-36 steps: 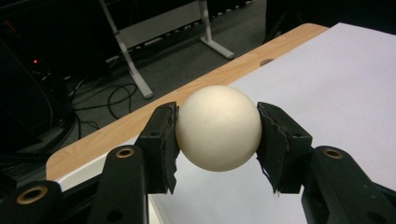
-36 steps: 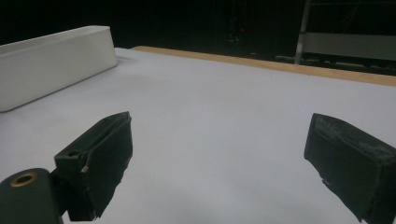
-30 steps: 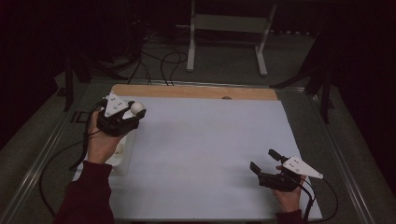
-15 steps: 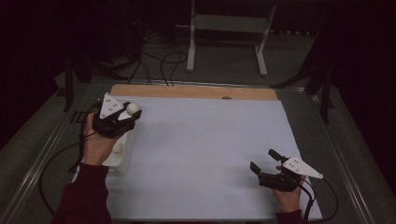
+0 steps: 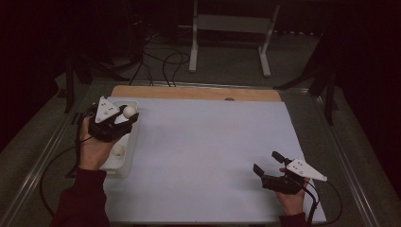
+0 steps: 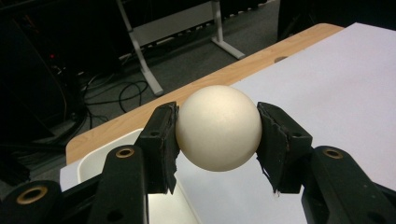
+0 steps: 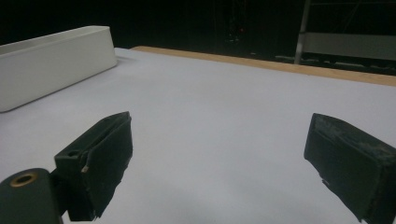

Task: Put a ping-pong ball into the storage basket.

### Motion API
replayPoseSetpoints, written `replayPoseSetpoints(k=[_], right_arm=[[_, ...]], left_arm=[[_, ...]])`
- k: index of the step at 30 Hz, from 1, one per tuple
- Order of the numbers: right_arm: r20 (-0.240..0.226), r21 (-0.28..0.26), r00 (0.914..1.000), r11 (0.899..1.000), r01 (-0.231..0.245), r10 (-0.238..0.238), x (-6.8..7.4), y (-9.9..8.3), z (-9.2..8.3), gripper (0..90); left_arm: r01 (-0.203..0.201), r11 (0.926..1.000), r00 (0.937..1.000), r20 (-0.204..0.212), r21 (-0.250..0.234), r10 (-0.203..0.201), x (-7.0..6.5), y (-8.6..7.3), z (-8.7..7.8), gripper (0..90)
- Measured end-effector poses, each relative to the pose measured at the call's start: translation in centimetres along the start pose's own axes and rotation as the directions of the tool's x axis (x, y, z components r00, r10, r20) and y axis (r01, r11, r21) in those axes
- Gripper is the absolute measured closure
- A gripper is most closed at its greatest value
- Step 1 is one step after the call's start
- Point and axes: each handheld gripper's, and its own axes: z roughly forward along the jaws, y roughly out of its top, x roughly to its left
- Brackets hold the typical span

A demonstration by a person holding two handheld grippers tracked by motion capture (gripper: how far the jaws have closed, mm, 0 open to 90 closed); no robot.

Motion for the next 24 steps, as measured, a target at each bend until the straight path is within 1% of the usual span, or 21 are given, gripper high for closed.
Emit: replayPoseSetpoints(k=[15, 19, 24], right_arm=[[0.001, 0.002, 1.0000, 1.000, 0.004, -0.004, 0.0, 0.0, 0.0, 7.7], [0.001, 0.002, 1.0000, 1.000, 0.003, -0.003, 0.0, 0.0, 0.0, 7.7], [0.000, 0.003, 1.0000, 1.000, 0.004, -0.004, 0.0, 0.0, 0.0, 7.7]], left_arm=[[0.020, 0.9998, 0.9996, -0.020, -0.002, -0.020, 0.6, -1.1, -0.7, 50.8], [0.028, 0.9996, 0.9994, -0.020, -0.006, -0.028, 0.8, -1.4, -0.9, 50.8], [0.028, 0.9996, 0.9995, -0.016, -0.006, -0.028, 0.9, -1.7, -1.1, 50.8]])
